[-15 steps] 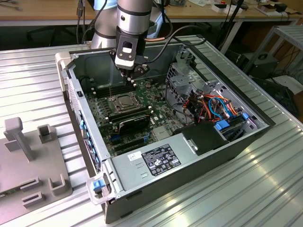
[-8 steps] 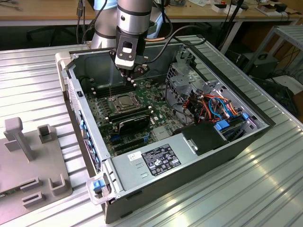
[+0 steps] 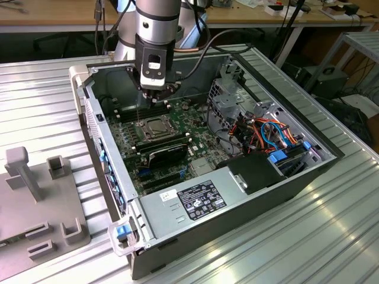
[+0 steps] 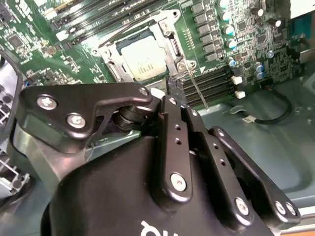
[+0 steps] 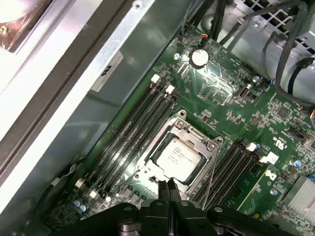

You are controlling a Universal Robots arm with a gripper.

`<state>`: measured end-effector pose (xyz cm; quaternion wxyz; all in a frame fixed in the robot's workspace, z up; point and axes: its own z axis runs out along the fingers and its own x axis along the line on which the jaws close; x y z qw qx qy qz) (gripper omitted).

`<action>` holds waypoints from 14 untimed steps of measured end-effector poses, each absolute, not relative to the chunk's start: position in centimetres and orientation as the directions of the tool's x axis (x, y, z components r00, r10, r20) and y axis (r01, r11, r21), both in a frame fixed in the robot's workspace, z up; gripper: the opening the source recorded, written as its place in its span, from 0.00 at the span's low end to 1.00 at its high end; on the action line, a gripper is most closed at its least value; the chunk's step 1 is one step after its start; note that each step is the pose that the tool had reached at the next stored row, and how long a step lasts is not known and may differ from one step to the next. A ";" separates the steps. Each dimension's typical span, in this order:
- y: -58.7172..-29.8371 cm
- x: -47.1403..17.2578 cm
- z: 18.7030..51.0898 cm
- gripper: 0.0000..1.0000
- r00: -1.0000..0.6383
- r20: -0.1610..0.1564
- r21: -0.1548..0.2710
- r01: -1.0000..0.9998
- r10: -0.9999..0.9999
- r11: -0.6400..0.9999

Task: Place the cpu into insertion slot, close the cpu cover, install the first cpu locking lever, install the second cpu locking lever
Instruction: 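Install the first cpu locking lever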

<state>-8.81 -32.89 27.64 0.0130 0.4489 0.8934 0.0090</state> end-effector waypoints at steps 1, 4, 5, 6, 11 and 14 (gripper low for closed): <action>-32.9 -8.9 27.7 0.11 -0.603 -0.015 0.028 0.797 0.797 0.604; -32.9 -9.2 27.9 0.11 -0.607 -0.015 0.028 0.794 0.794 0.608; -32.9 -9.4 27.9 0.11 -0.608 -0.015 0.028 0.793 0.794 0.608; -32.9 -9.6 27.9 0.11 -0.609 -0.015 0.028 0.793 0.793 0.609; -32.9 -11.0 27.9 0.11 -0.635 -0.015 0.028 0.772 0.773 0.635; -32.9 -11.1 27.9 0.11 -0.669 -0.015 0.028 0.743 0.743 0.669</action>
